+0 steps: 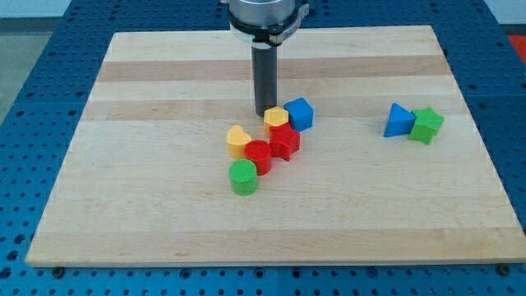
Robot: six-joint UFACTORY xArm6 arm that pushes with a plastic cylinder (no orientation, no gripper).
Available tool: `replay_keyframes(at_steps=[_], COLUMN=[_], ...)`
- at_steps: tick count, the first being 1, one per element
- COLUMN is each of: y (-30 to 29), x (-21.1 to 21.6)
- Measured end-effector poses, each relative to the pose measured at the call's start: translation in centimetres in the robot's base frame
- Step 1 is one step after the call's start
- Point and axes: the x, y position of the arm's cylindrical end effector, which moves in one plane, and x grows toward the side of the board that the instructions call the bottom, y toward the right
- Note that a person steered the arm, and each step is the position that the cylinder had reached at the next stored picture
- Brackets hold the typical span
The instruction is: Push the blue cube into the blue triangle
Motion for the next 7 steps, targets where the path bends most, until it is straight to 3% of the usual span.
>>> replay_keyframes(at_steps=[5, 7], y=[11.0, 12.3], x=[3.4, 3.2])
